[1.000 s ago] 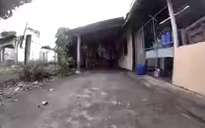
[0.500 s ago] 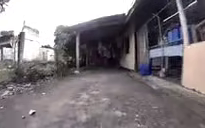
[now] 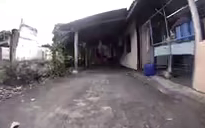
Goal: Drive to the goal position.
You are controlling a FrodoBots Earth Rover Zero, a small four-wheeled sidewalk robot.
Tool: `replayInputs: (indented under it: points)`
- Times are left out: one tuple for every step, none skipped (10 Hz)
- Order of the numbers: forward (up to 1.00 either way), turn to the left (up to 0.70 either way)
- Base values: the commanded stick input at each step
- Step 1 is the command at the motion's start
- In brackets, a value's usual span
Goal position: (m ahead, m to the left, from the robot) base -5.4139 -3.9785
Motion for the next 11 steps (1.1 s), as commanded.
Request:
replayInputs:
  points:
    - [0.70,0.00]
    - [0.70,0.00]
    - [0.70,0.00]
    - [0.70,0.00]
    - [0.70,0.00]
    - [0.70,0.00]
    - [0.70,0.00]
    - [0.70,0.00]
    - [0.70,0.00]
    - [0.70,0.00]
    - [0.70,0.00]
